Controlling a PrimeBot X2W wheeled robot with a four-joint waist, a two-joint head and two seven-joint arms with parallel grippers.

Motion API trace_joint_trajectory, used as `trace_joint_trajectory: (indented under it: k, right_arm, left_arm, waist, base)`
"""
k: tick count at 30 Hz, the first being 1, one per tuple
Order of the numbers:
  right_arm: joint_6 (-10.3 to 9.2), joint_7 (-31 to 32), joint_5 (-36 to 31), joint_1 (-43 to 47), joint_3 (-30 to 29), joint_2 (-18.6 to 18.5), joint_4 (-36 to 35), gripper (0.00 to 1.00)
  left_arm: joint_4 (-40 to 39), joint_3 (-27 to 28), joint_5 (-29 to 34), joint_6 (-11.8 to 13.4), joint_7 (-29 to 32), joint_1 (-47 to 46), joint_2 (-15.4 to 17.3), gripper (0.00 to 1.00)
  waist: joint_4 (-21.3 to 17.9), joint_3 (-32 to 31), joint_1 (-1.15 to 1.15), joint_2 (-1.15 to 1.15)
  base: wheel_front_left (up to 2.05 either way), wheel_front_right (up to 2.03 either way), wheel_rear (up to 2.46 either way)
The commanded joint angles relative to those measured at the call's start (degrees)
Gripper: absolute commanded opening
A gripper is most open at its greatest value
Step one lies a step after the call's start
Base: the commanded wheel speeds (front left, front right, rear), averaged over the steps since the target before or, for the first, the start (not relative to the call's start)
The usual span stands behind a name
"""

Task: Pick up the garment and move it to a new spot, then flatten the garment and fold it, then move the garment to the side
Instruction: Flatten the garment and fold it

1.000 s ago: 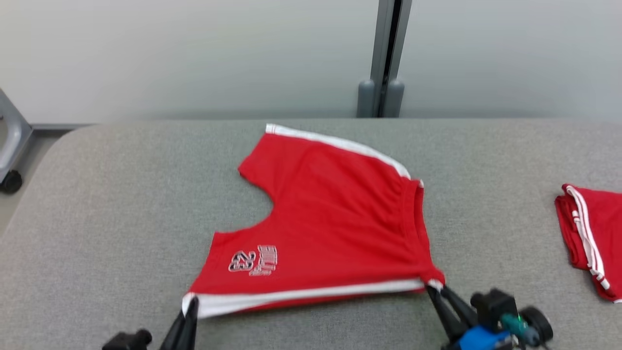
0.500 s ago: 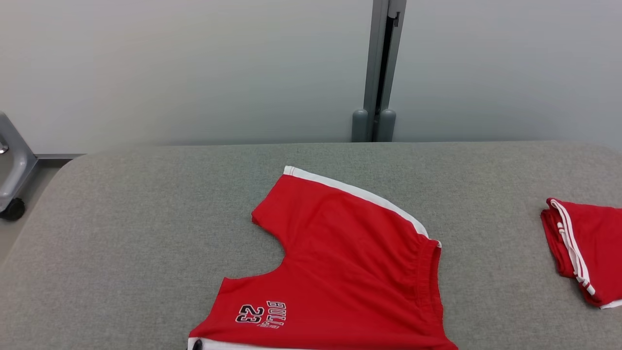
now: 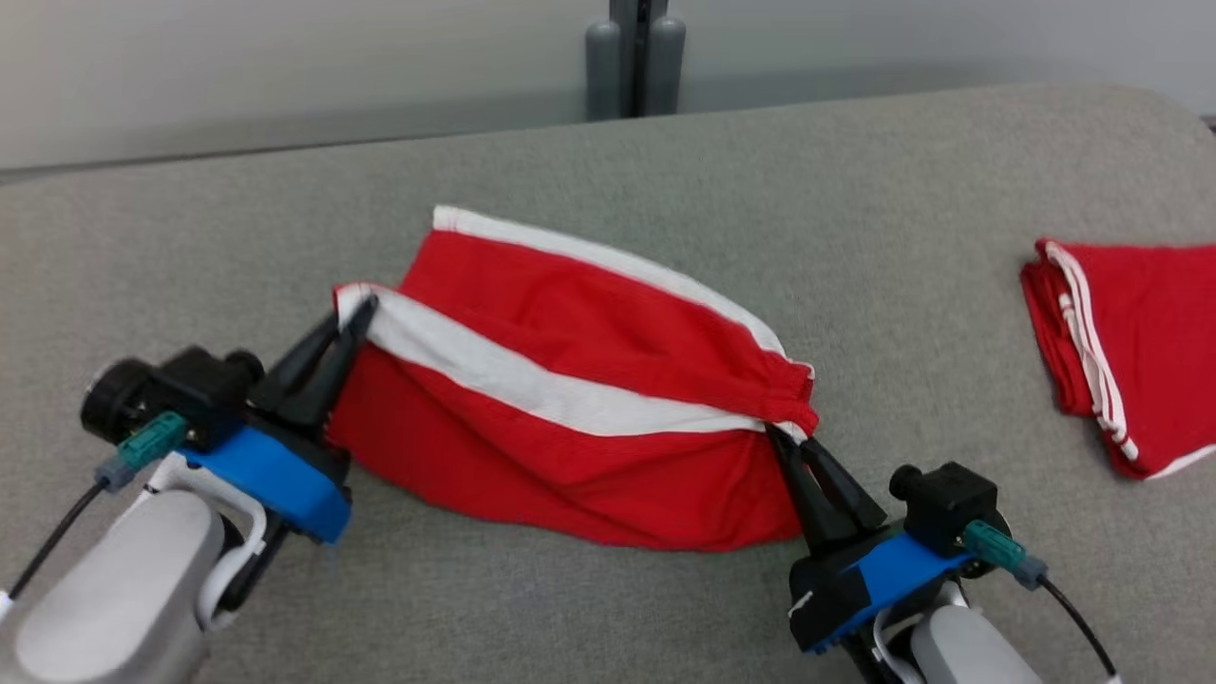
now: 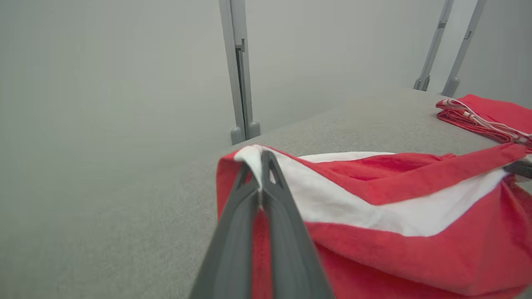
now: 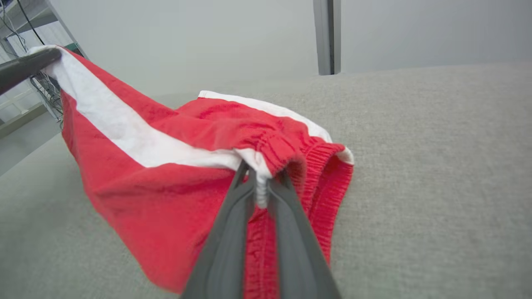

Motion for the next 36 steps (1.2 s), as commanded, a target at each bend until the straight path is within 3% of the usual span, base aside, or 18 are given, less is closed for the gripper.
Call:
trace_joint_trajectory:
  k: [1,7,13,17,28,29,30,31,32,36]
  right_arm:
    - [0.00,-0.42,0.32,-3.05,-0.47,0.59,1.27,0.00]
    - [0.00,-1.18,3.49,-11.17,-0.62,1.48,4.81,0.00]
    - [0.00,-1.69,7.18,-18.01,3.41,1.44,7.03,0.00]
    - [0.00,-1.98,8.87,-20.73,4.11,1.43,7.98,0.00]
    - [0.00,-2.01,7.47,-19.61,1.78,1.43,7.12,0.00]
    - [0.00,-2.02,7.38,-19.57,1.92,1.41,7.30,0.05]
    - [0.00,-2.02,6.91,-19.58,2.14,1.41,7.41,0.65]
    - [0.00,-2.02,6.48,-19.58,2.47,1.44,7.48,1.00]
    - [0.00,-2.02,6.22,-19.48,2.48,1.42,7.48,1.00]
    - [0.00,-2.02,3.59,-18.39,0.94,1.40,7.51,1.00]
  left_arm:
    - [0.82,-3.61,-2.69,0.18,0.32,-5.47,2.90,0.00]
    - [3.88,-14.97,-11.65,0.19,1.02,-20.37,10.28,0.00]
    - [7.46,-23.22,-17.17,0.19,0.20,-29.74,14.09,0.00]
    - [9.35,-26.48,-20.81,0.19,-0.46,-33.95,14.33,0.00]
    - [9.21,-26.91,-24.33,0.19,-0.51,-33.06,12.81,0.00]
    - [9.28,-26.90,-24.36,0.19,-0.51,-32.75,12.59,0.03]
    - [9.34,-26.80,-24.28,0.19,-0.51,-32.52,12.36,0.33]
    - [9.14,-26.29,-24.44,0.19,-0.51,-32.13,11.92,0.88]
    - [9.09,-26.19,-24.32,0.19,-0.52,-31.61,11.61,1.00]
    - [9.03,-24.43,-23.63,0.19,-0.52,-28.78,9.94,1.00]
  waist:
    - [-0.18,2.91,-0.02,0.00]
    - [-3.12,9.42,-0.02,0.00]
    - [-5.35,13.98,-0.02,0.00]
    - [-6.10,15.72,-0.02,0.00]
    - [-6.49,15.39,-0.02,0.00]
    - [-6.49,15.29,-0.02,0.00]
    - [-6.50,15.21,-0.02,0.00]
    - [-6.49,15.11,-0.02,0.00]
    - [-6.46,15.00,-0.02,0.00]
    - [-5.99,14.15,-0.02,0.00]
  base:
    - [0.00,0.00,0.00]
    - [0.00,0.00,0.00]
    - [0.00,0.00,0.00]
    - [0.00,0.00,0.00]
    - [0.00,0.00,0.00]
    - [0.00,0.00,0.00]
    - [0.00,0.00,0.00]
    - [0.00,0.00,0.00]
    - [0.00,0.00,0.00]
    - [0.00,0.00,0.00]
